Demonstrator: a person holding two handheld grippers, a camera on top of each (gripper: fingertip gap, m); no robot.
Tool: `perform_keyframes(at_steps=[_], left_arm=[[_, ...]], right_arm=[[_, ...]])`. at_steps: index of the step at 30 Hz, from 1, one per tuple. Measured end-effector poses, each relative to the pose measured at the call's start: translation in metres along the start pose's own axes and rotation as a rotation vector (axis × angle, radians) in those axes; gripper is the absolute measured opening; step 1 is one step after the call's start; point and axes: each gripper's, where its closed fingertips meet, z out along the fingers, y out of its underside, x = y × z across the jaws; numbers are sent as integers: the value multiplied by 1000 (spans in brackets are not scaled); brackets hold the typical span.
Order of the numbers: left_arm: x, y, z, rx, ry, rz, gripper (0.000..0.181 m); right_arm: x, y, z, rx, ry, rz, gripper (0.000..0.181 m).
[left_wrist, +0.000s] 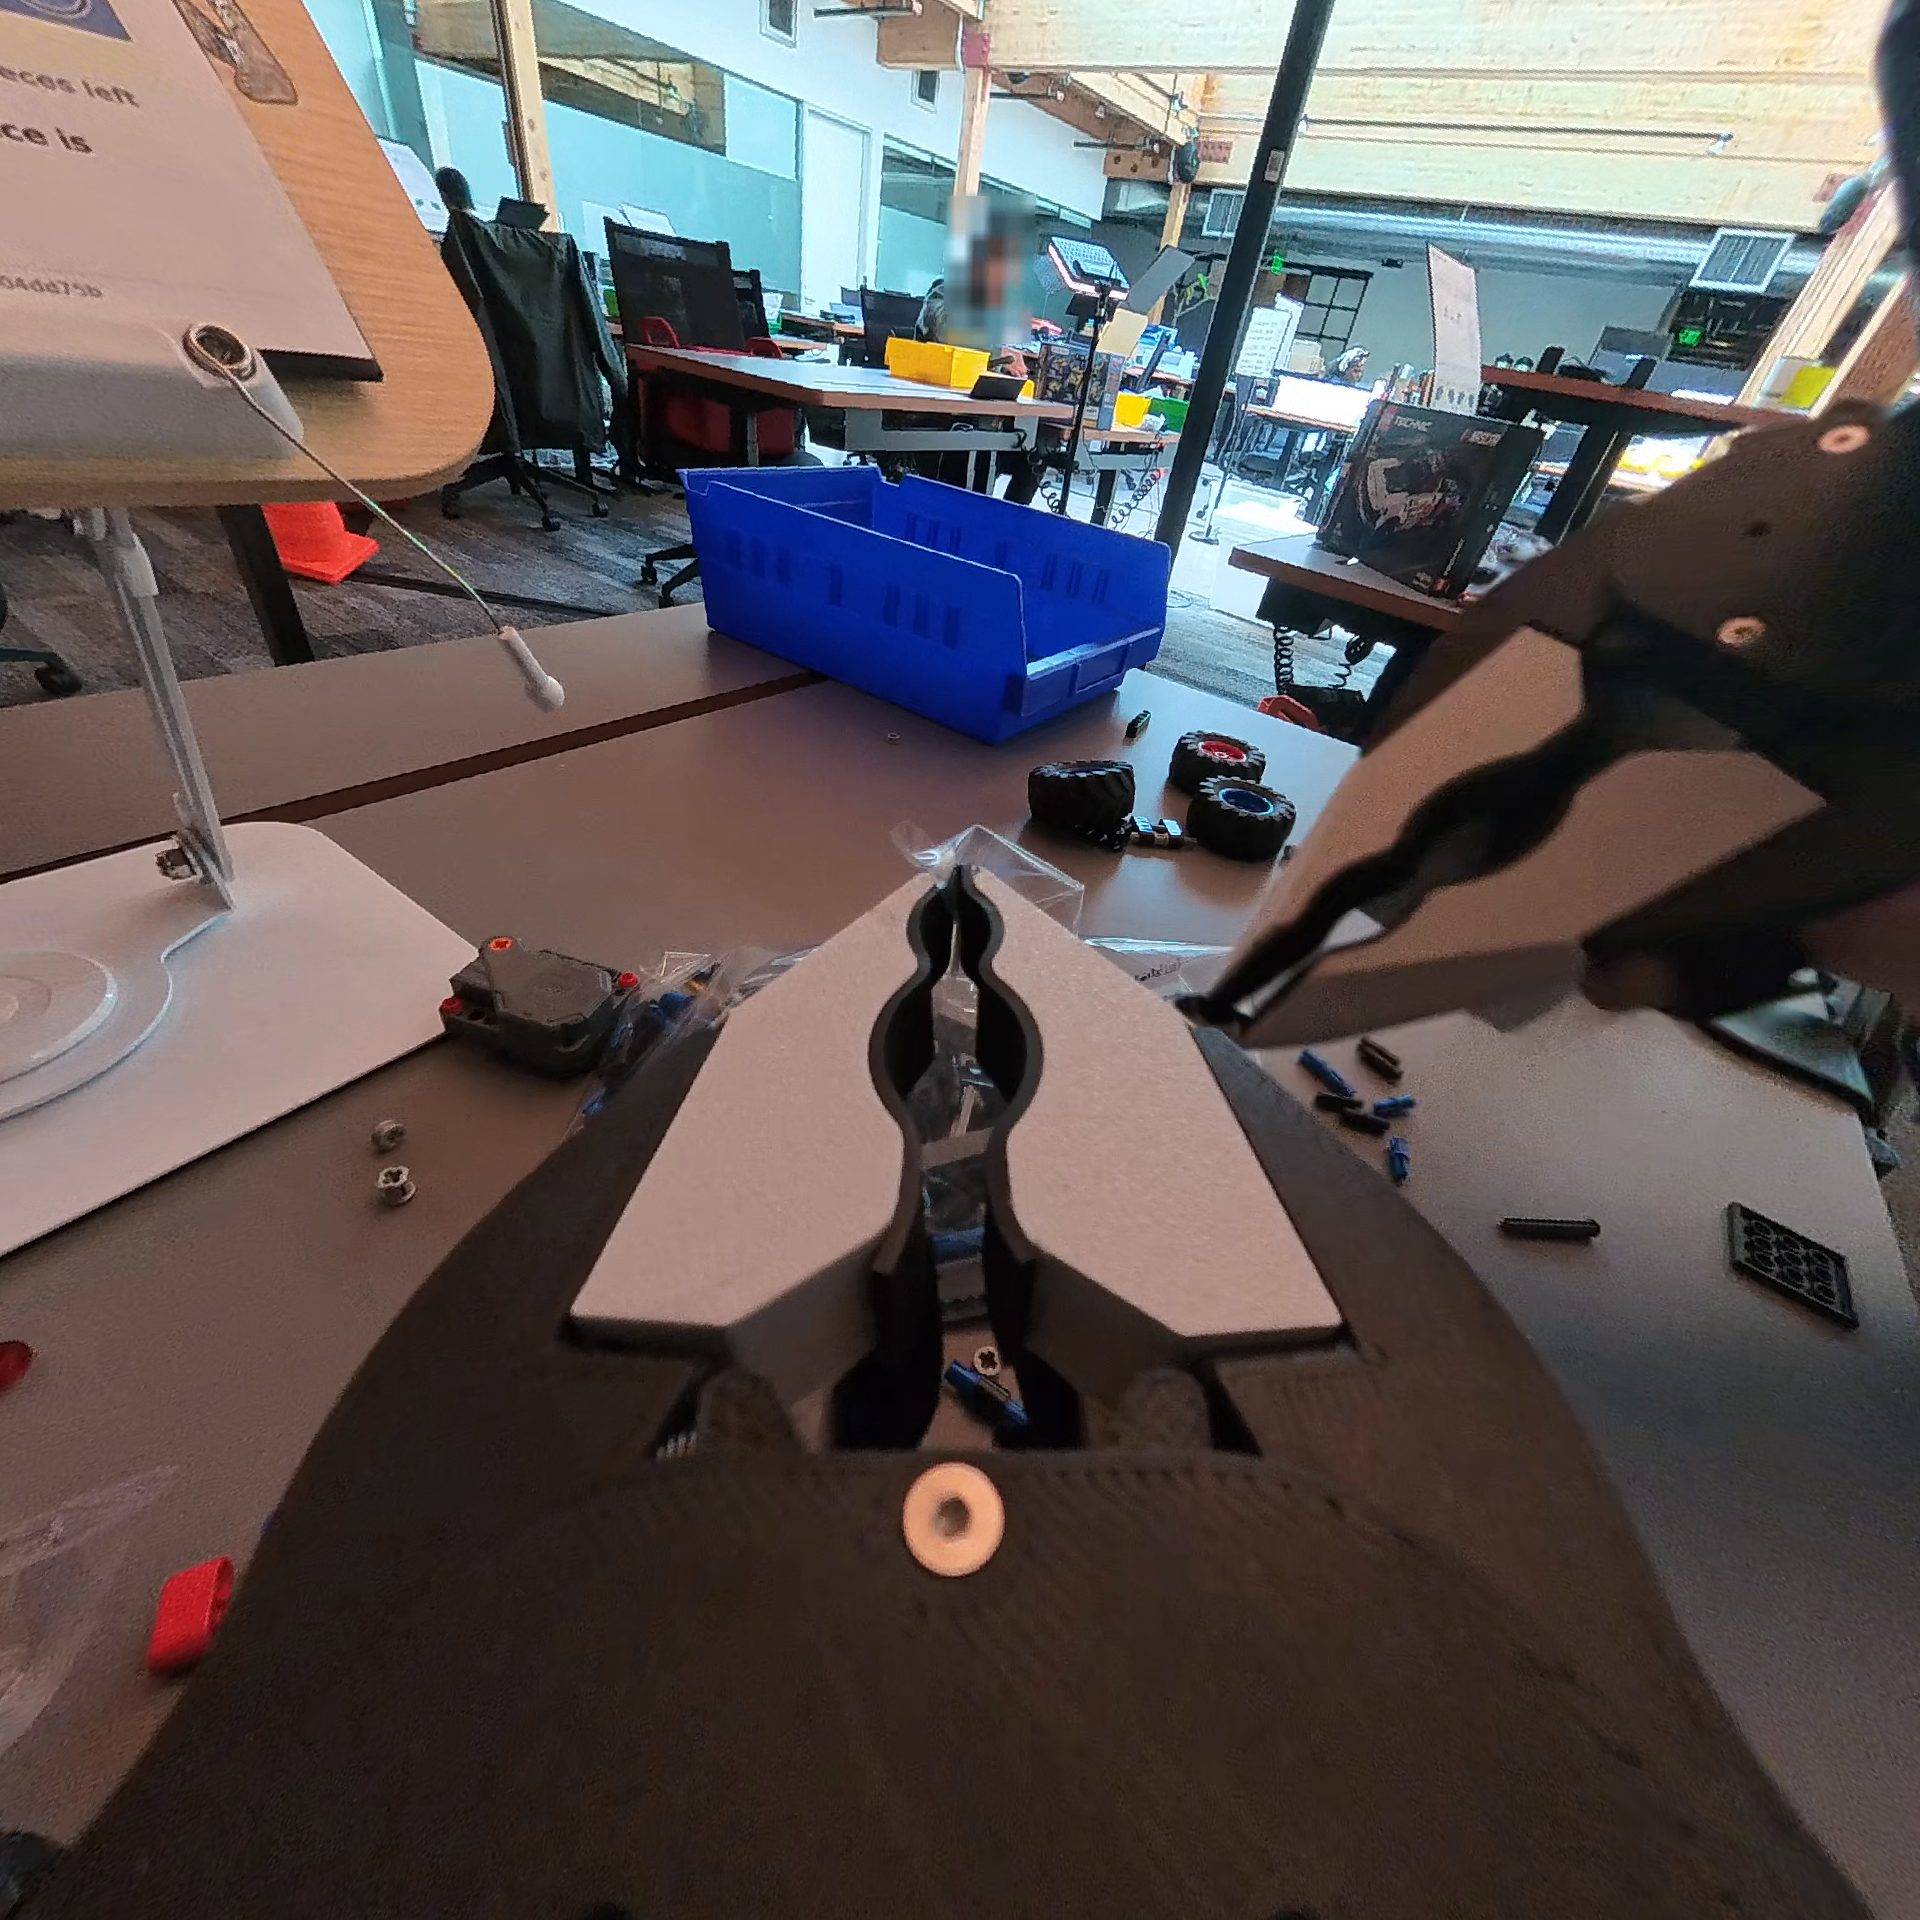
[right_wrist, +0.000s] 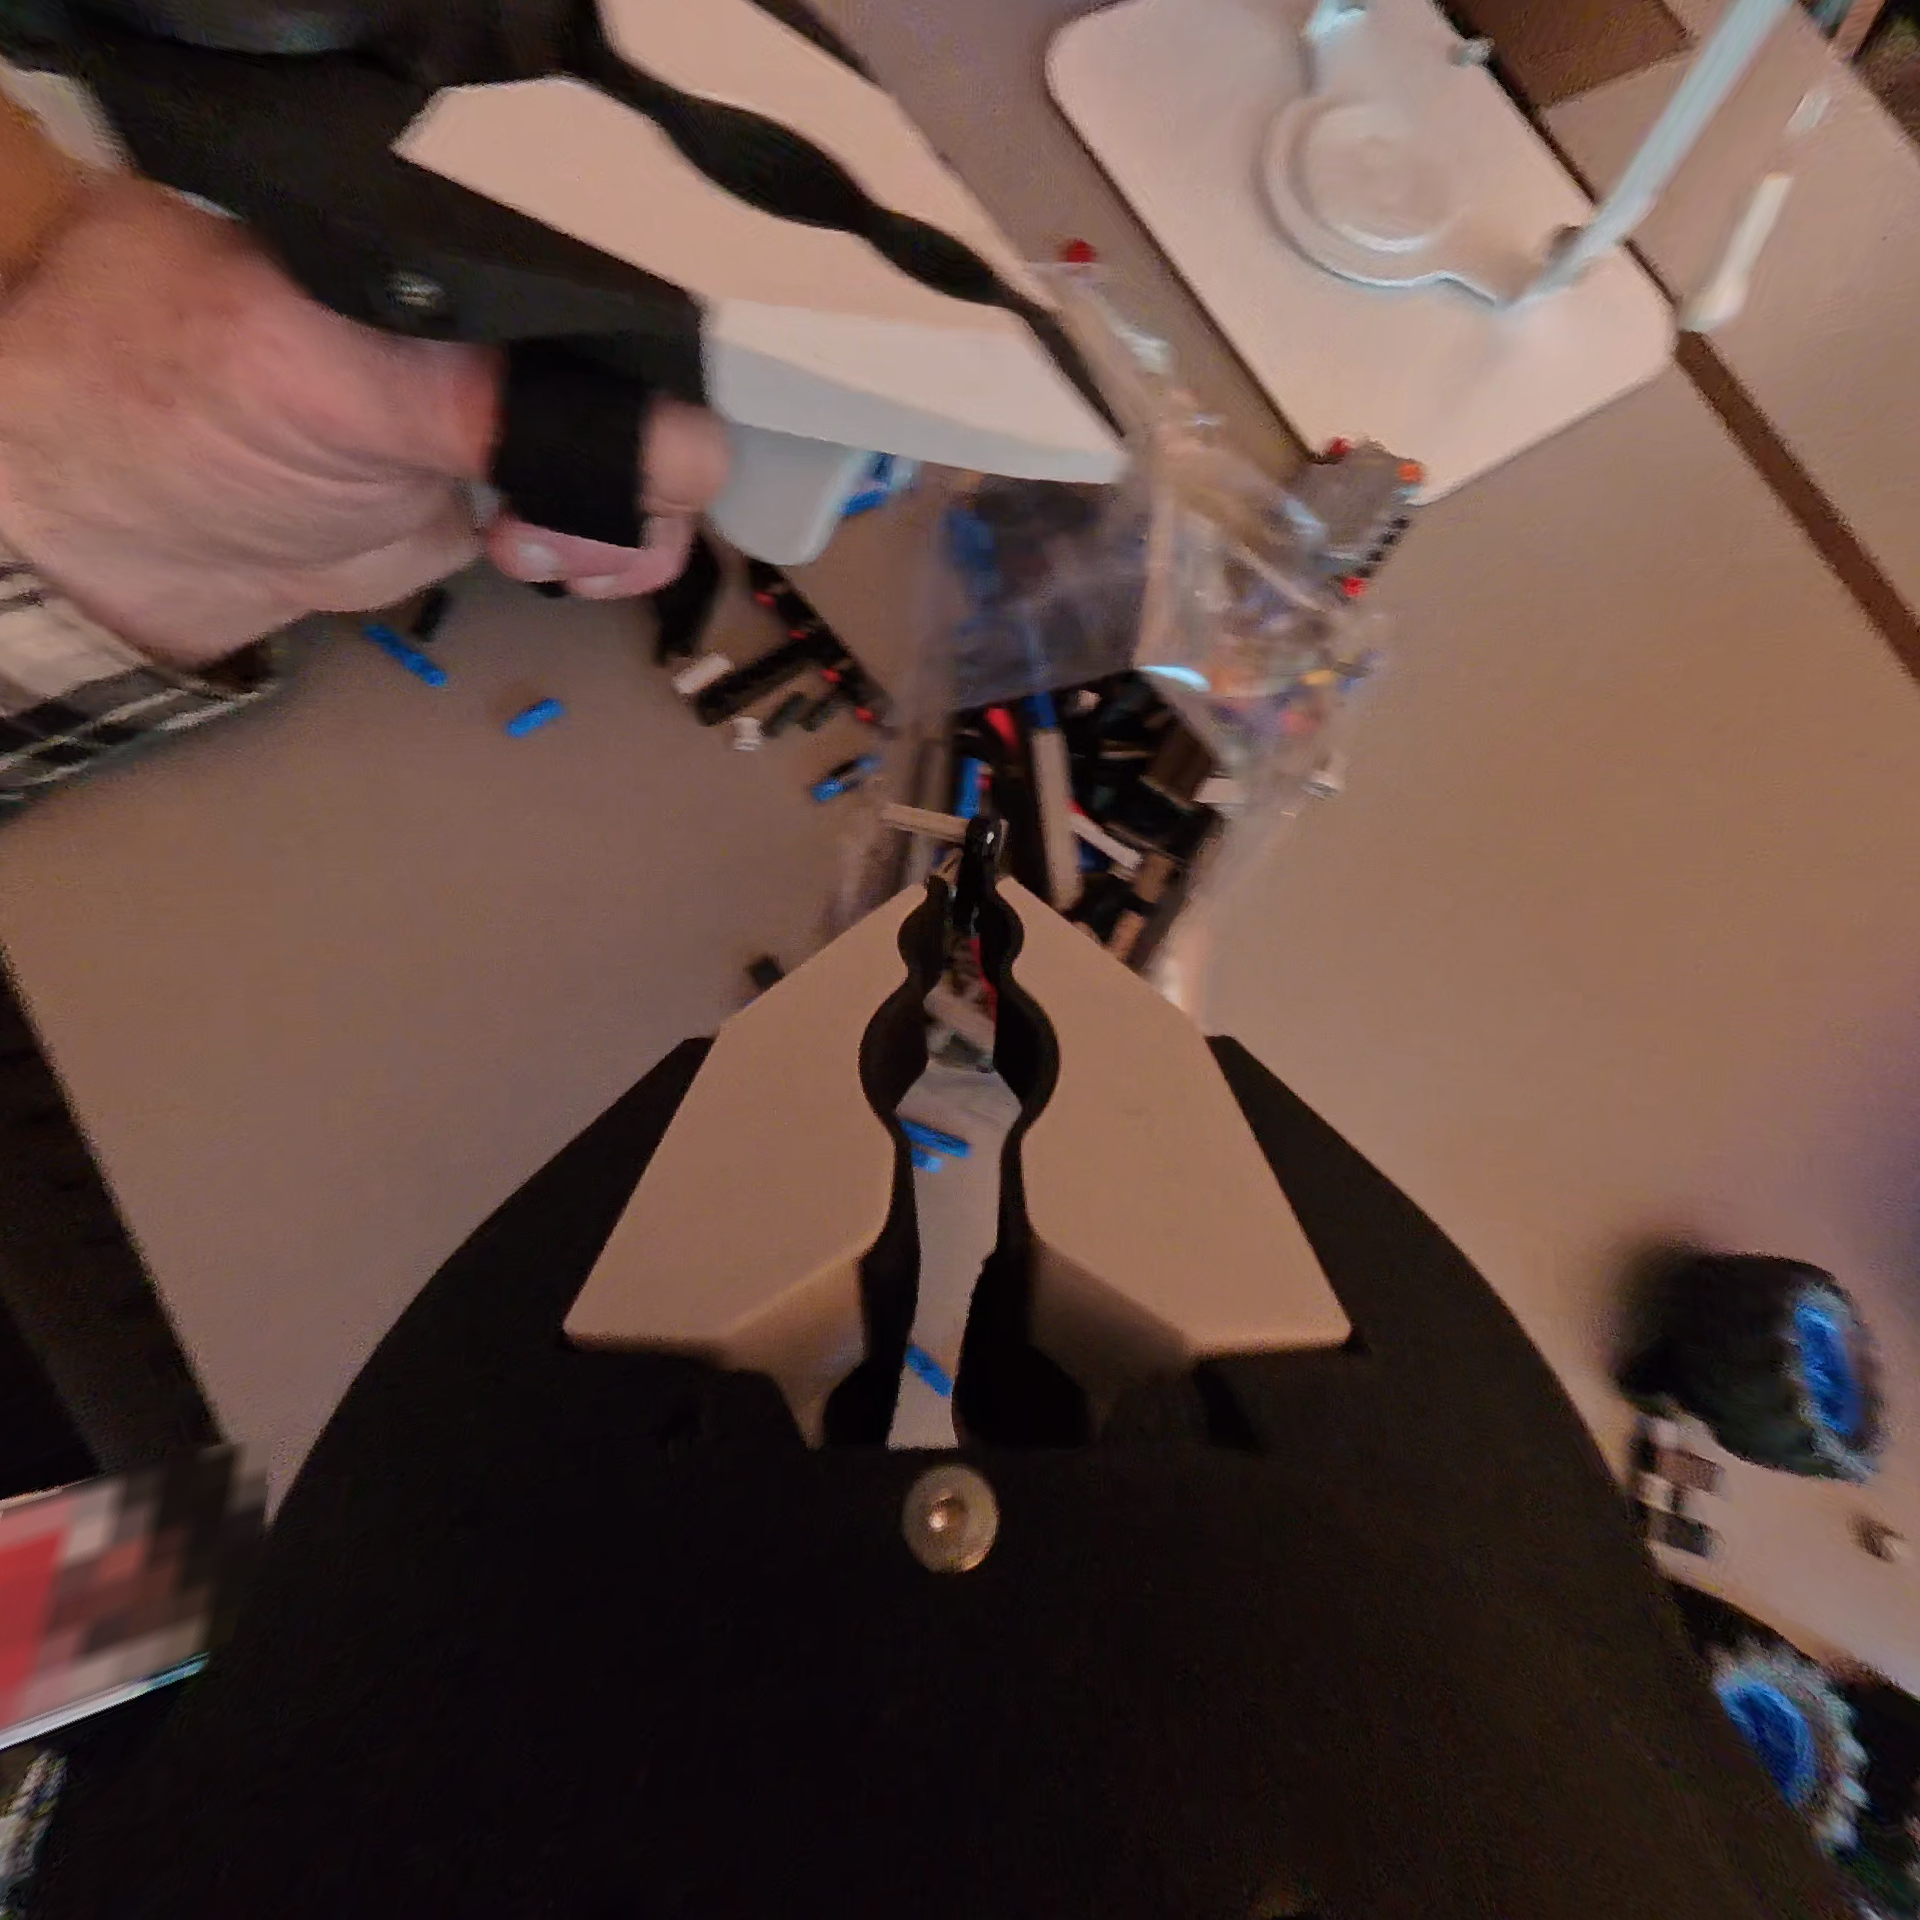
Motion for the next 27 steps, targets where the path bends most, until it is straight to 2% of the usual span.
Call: perform_keyframes(at_steps=[3,4,5,7,9,12,14,18,20,23,27], left_arm=[[0,0,0,1,1,-3,0],[0,0,0,0,1,-3,0],[-1,1,0,-1,1,-2,0],[-2,0,-1,3,-1,-3,0],[-6,0,-1,-2,-7,-5,0],[-7,-3,-2,-3,22,-16,0],[-10,-3,-2,-11,23,-12,0],[-9,3,0,-38,58,-37,0],[-9,3,2,-51,58,-16,0],[-11,3,5,-67,58,-4,0],[-12,6,12,-88,71,0,0]], right_arm=[[24,1,12,-49,67,-22,5],[32,5,23,-93,90,-27,19],[34,10,31,-136,89,-32,23],[34,7,32,-123,116,-50,18],[21,-9,19,-28,113,-75,15],[-38,-33,13,105,-96,-145,16],[-56,-26,33,47,-138,-192,22],[-60,-13,77,-39,-141,-230,32],[-52,-10,95,-68,-90,-266,33],[-38,-8,112,-101,-30,-278,33],[-33,-10,119,-110,-93,-189,30]])
